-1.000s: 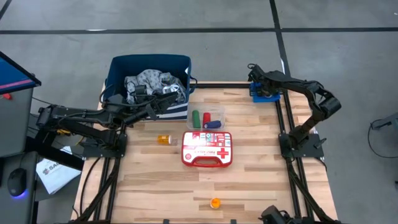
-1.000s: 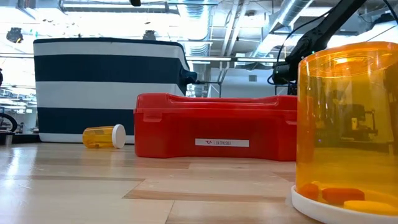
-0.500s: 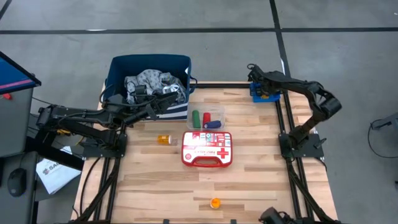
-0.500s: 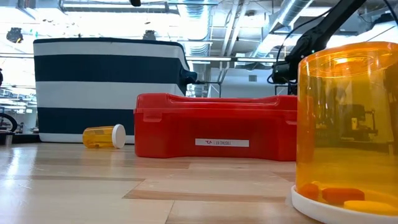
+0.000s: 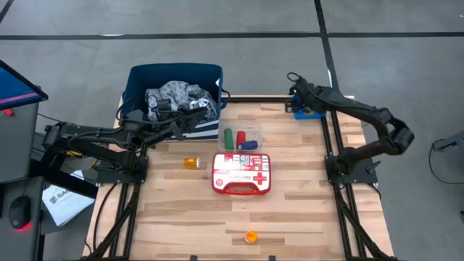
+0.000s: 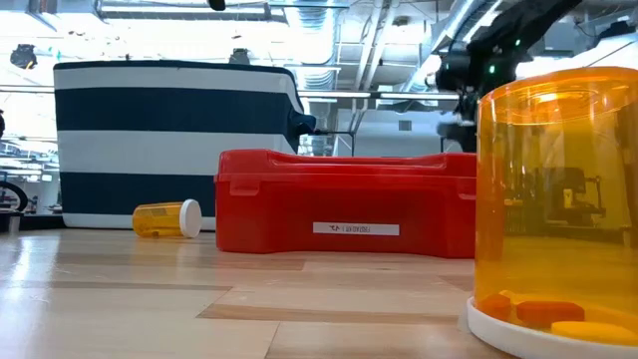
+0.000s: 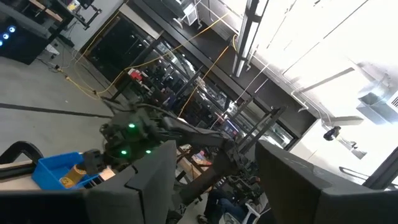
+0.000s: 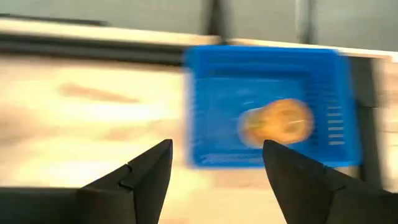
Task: Pick & place medical supplies in basket/bin
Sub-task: Put the bottom orange pill bottle into the blue bin
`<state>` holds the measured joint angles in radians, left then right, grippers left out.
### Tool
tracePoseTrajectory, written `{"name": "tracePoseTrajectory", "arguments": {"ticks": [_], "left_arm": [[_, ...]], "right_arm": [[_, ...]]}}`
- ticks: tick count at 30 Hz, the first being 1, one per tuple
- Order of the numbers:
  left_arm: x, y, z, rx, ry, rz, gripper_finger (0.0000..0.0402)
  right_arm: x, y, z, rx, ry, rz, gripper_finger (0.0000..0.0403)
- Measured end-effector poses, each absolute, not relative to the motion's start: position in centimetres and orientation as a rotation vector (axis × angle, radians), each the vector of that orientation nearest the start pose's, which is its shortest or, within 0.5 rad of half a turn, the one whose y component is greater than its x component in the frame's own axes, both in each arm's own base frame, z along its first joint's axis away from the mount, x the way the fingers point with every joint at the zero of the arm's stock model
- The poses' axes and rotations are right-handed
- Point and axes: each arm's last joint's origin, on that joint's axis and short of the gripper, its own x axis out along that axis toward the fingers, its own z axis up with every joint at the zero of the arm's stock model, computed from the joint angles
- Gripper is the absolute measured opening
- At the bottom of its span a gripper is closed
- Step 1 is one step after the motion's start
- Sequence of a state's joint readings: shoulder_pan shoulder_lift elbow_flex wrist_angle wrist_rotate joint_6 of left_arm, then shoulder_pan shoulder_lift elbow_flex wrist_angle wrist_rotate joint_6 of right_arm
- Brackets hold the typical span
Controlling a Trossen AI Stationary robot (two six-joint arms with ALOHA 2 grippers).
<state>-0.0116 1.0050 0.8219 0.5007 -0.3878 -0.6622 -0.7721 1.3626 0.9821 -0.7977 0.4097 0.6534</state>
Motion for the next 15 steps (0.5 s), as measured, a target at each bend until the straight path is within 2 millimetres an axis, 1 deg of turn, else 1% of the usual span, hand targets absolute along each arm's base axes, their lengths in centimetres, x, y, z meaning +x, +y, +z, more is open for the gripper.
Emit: {"name": "tracePoseTrajectory", "arguments": {"ticks": [5,8,12,15], "left_arm": [[22.1,0.7,36.9,-0.702,-0.400,0.229,0.0211],[22.1,0.7,36.8,-0.689,-0.385,0.212,0.0211],[22.2,0.6,36.7,-0.669,-0.358,0.192,0.0211],[22.2,0.5,36.7,-0.658,-0.351,0.171,0.0211]], "right_arm": [[19.2,-15.0,25.5,0.746,0.804,-1.156,0.0246],[20.2,-12.7,26.3,0.758,0.806,-0.979,0.0246],[21.4,-8.7,27.3,0.814,0.834,-0.678,0.0246],[22.2,-5.4,27.7,0.868,0.867,-0.490,0.0246]]}}
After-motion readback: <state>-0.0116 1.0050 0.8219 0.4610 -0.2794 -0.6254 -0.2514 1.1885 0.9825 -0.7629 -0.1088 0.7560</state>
